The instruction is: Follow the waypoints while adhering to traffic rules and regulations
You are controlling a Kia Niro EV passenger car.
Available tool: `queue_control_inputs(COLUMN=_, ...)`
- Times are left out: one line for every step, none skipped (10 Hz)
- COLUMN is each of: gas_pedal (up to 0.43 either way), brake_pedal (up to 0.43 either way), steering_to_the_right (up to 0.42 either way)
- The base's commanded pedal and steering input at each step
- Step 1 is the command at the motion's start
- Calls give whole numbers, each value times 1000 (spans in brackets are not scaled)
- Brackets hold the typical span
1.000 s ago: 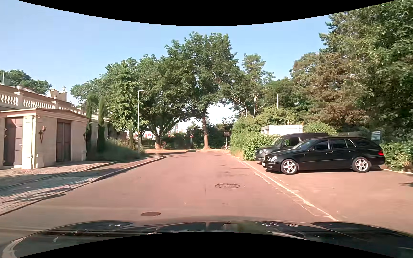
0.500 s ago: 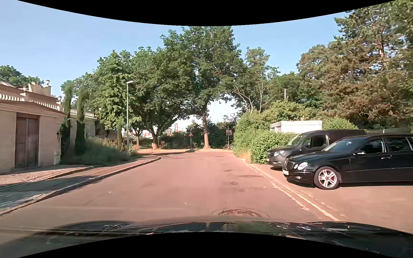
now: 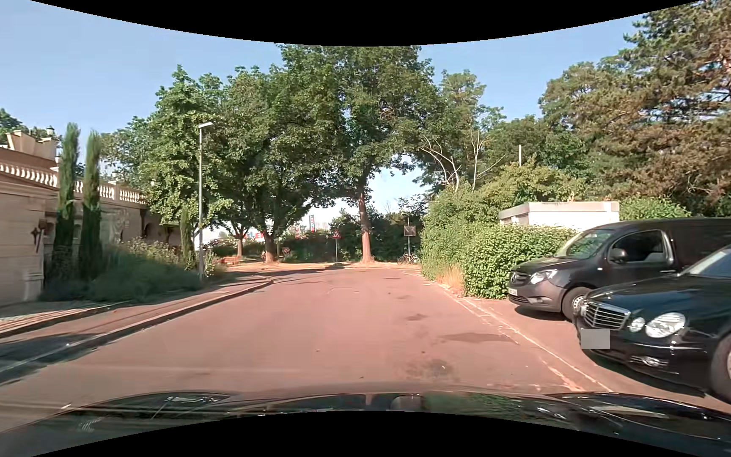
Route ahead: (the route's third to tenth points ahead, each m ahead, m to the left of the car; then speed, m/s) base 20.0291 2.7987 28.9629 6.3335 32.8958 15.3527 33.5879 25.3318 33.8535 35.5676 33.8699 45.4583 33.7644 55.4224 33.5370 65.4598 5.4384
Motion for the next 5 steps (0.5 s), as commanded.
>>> queue_control_inputs(gas_pedal=0, brake_pedal=0, steering_to_the_right=-8)
queue_control_inputs(gas_pedal=0, brake_pedal=0, steering_to_the_right=-4)
queue_control_inputs(gas_pedal=0, brake_pedal=0, steering_to_the_right=0)
queue_control_inputs(gas_pedal=0, brake_pedal=0, steering_to_the_right=1)
queue_control_inputs(gas_pedal=0, brake_pedal=0, steering_to_the_right=-4)
